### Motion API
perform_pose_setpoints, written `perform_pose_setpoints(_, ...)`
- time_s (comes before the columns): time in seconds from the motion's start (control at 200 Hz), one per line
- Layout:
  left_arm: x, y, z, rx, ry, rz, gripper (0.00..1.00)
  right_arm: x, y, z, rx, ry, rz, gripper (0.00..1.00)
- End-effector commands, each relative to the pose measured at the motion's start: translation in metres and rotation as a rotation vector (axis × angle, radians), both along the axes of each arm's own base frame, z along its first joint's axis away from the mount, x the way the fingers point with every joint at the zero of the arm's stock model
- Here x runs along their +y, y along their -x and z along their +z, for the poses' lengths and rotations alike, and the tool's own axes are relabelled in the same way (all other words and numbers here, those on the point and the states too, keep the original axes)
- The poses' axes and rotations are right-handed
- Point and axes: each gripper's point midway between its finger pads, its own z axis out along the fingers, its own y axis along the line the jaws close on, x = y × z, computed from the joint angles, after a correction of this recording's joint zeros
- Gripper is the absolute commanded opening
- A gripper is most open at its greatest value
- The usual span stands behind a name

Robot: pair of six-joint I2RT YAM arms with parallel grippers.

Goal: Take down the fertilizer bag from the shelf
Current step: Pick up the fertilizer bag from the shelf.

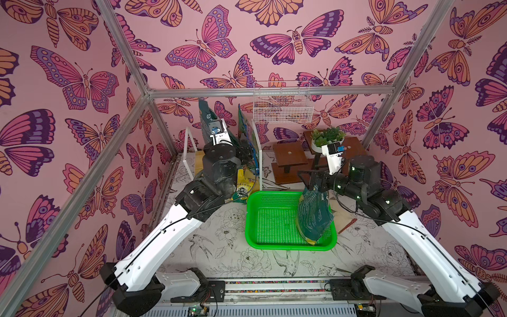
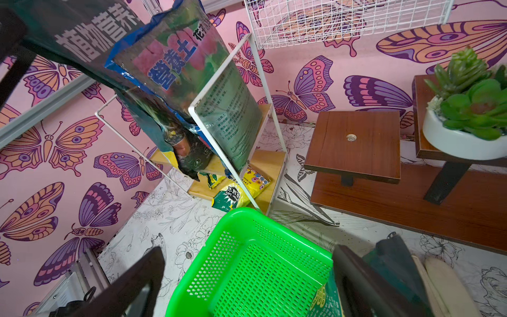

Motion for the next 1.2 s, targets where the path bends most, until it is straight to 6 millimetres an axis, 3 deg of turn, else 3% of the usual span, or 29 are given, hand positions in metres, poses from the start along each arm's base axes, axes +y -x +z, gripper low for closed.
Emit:
perform_pose_setpoints(0.0,0.007,-0.003,0.01,-0.055,-0.007,0.07,0.85,-0.003,0.001,0.003,-0.027,0.015,-0.007,0.98)
perform_pose_setpoints(0.15,-0.003,-0.016,-0.011,-0.014,-0.048,0.078,0.82,-0.006,0.001,0.003,-0.036,0.024,-0.017,0.98)
perform_pose_setpoints(0.431,0.008,-0.02,-0.037,0.033,-0.071,0.117,0.78,-0.008,0.001,0.003,-0.042,0.032,-0.025,0.98)
perform_pose_setpoints(0.771,0.029,-0.03,-0.029,0.028,-0.075,0.151,0.69,-0.008,0.001,0.0,-0.033,0.042,-0.023,0.98)
perform_pose_setpoints(0.841,0.03,-0.034,-0.029,0.029,-0.071,0.146,0.58,-0.008,0.001,0.0,-0.031,0.043,-0.024,0.98)
perform_pose_setpoints(1.072,0.031,-0.034,-0.031,0.031,-0.052,0.131,0.0,-0.011,0.001,-0.003,-0.03,0.063,-0.034,0.98)
perform_pose_setpoints(1.157,0.03,-0.033,-0.035,0.04,-0.055,0.126,0.0,-0.012,0.0,-0.006,-0.026,0.076,-0.037,0.98)
perform_pose_setpoints(1.197,0.039,-0.022,-0.023,0.011,-0.032,0.124,0.0,-0.012,0.0,-0.008,-0.023,0.082,-0.036,0.98)
